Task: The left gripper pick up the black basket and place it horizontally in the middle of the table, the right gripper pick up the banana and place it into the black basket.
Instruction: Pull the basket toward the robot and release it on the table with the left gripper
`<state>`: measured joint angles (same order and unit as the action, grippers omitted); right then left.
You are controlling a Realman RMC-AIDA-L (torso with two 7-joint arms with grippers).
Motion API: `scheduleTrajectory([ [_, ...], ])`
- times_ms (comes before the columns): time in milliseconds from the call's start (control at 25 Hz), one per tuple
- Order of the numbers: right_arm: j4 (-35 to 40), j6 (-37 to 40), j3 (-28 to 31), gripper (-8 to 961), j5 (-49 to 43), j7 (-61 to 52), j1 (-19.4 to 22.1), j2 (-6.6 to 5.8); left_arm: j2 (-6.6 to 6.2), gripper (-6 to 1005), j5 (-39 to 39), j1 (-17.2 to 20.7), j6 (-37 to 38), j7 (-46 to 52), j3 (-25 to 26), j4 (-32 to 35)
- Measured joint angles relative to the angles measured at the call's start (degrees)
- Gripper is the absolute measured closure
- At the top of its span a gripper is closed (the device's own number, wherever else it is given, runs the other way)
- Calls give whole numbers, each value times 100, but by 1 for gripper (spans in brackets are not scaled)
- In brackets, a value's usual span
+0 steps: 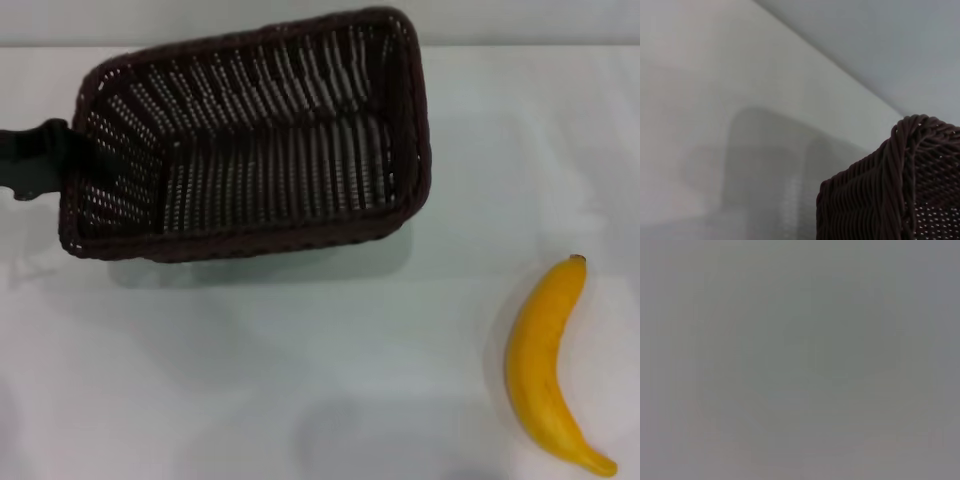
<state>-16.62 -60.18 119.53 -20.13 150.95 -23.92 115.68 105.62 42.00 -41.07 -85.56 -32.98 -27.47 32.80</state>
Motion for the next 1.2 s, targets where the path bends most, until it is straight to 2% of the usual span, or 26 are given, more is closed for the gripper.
scheduleTrajectory([
  [200, -7, 13, 0, 98, 0, 16, -10, -10, 69, 837, -440, -266, 277, 217, -3, -151],
  [560, -8, 16, 0, 98, 0, 29, 21, -21, 159, 802, -569, -503, 470, 313, -137, -269],
  [760, -8, 16, 8, 98, 0, 36, 30, -30, 199, 782, -576, -559, 538, 419, -181, -284],
  [1000, -8, 7, 9, 98, 0, 39, 41, -29, 226, 759, -544, -612, 484, 552, -562, -335],
  [1200, -1, -16, 9, 98, 0, 23, 59, -28, 272, 739, -474, -599, 483, 477, -572, -291],
])
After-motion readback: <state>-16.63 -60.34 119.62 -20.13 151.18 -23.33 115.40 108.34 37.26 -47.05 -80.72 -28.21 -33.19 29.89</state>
